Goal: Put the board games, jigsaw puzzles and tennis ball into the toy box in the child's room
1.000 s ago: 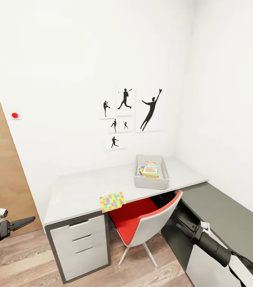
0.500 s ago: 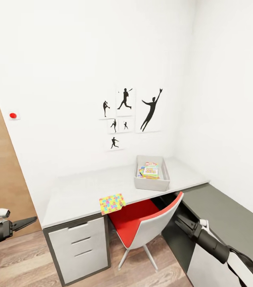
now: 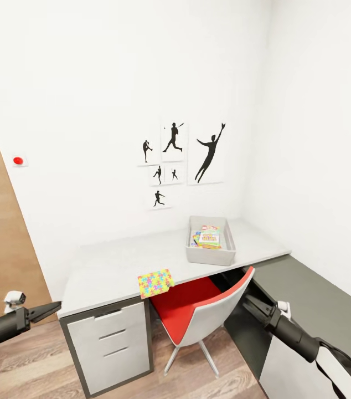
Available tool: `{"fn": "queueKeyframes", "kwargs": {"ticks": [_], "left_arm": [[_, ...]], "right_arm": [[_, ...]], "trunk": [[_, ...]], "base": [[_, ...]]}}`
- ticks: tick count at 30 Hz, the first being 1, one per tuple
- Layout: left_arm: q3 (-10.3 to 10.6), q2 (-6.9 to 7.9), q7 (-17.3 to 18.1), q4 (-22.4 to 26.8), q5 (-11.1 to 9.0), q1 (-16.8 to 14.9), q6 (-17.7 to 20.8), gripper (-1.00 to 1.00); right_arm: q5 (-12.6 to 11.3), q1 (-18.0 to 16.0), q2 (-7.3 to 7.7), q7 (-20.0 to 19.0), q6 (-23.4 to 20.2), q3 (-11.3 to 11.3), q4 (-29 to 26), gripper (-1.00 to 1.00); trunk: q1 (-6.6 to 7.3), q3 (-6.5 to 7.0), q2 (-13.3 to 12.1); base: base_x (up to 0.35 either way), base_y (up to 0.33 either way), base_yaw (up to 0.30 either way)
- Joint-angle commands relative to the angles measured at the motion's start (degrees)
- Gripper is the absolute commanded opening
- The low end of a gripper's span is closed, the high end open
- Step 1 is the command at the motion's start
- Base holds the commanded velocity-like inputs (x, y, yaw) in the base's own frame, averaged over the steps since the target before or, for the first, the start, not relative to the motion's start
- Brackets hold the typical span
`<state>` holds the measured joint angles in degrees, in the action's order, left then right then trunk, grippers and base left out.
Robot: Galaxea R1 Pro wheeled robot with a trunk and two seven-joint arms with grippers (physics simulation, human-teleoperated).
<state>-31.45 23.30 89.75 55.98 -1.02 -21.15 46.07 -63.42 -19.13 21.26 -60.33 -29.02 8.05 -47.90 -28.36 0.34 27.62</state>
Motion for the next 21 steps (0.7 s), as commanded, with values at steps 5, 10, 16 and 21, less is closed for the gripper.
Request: {"fn": "queueKeyframes", "kwargs": {"ticks": [5,10,16,21], "left_arm": [[-0.07,-2.59,0.25,1.07,0.18,-0.02,1.27,1.00],[-0.15,-5.74,0.25,3.28,0.50,-0.01,1.55,1.00],[-0.40,-11.70,-3.64,5.52,0.47,-0.02,1.59,1.00],[-1.90,-16.54,-12.14,7.35,-0.16,-0.07,1.26,1.00]], "right_arm": [[-0.61,-0.03,0.36,0.04,-0.76,-0.25,-0.28,1.00],[-0.58,-0.03,0.59,-0.09,-1.81,-1.28,-0.90,1.00],[-0.57,-0.03,1.58,-0.28,-3.82,-2.95,-2.03,1.00],[-0.57,-0.03,1.94,-0.36,-4.37,-3.60,-2.22,1.00]], "trunk": [[-0.02,-0.02,0.04],[-0.02,-0.02,0.04],[-0.02,-0.02,0.04],[-0.02,-0.02,0.04]], "base": [[0.000,0.000,0.000],[0.000,0.000,0.000],[0.000,0.000,0.000],[0.000,0.000,0.000]]}}
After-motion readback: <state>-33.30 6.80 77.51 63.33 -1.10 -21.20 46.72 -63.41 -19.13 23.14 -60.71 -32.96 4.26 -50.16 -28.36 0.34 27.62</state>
